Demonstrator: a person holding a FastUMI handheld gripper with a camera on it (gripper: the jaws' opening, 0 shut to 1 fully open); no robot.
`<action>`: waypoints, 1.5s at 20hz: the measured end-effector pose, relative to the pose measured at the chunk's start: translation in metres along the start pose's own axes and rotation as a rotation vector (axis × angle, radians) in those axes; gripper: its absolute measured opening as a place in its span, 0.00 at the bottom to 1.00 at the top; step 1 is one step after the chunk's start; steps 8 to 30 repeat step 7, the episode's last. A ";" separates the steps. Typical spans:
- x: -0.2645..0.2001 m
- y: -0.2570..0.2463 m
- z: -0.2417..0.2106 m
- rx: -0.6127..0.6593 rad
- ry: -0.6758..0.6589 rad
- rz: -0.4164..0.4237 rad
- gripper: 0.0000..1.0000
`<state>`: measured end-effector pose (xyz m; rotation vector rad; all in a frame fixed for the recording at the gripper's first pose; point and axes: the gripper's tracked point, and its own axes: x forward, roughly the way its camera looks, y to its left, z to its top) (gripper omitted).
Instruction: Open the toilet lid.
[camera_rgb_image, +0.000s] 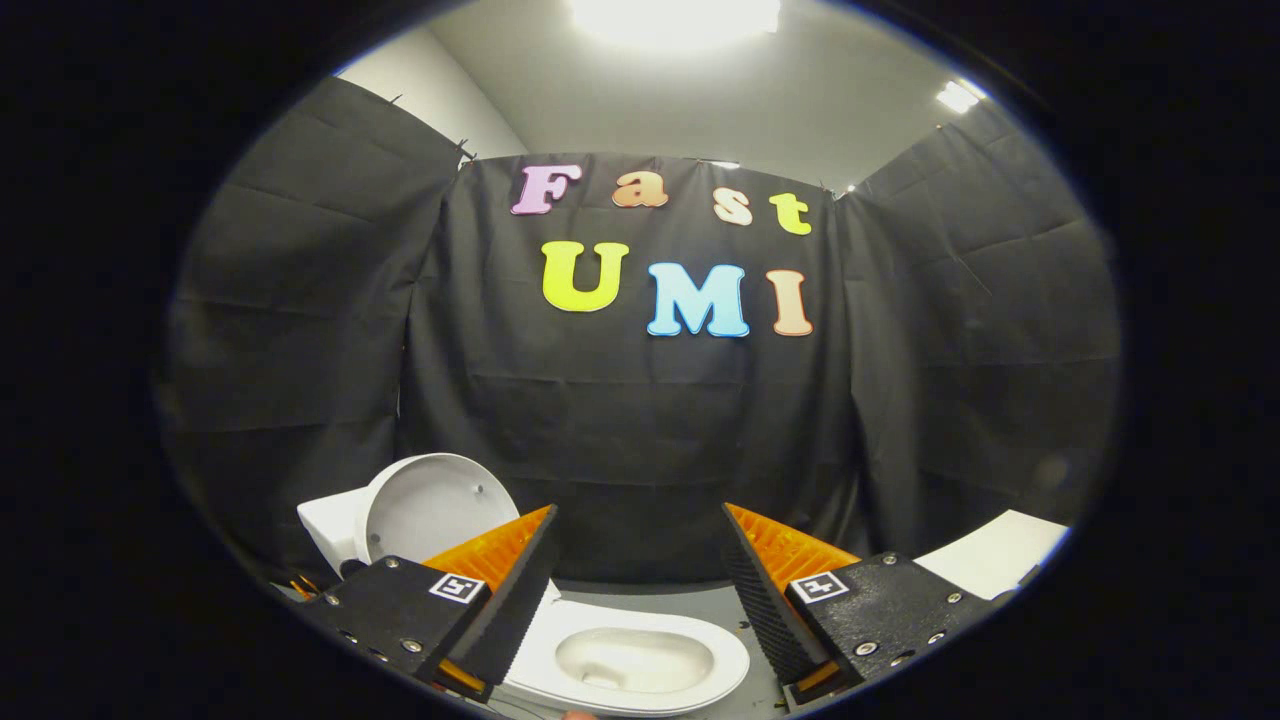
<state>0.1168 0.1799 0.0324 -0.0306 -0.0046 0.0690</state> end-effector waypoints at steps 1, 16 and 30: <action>0.001 -0.003 0.001 0.001 -0.004 0.000 0.95; 0.011 -0.019 0.006 0.057 -0.023 0.072 0.95; 0.011 -0.019 0.006 0.057 -0.023 0.072 0.95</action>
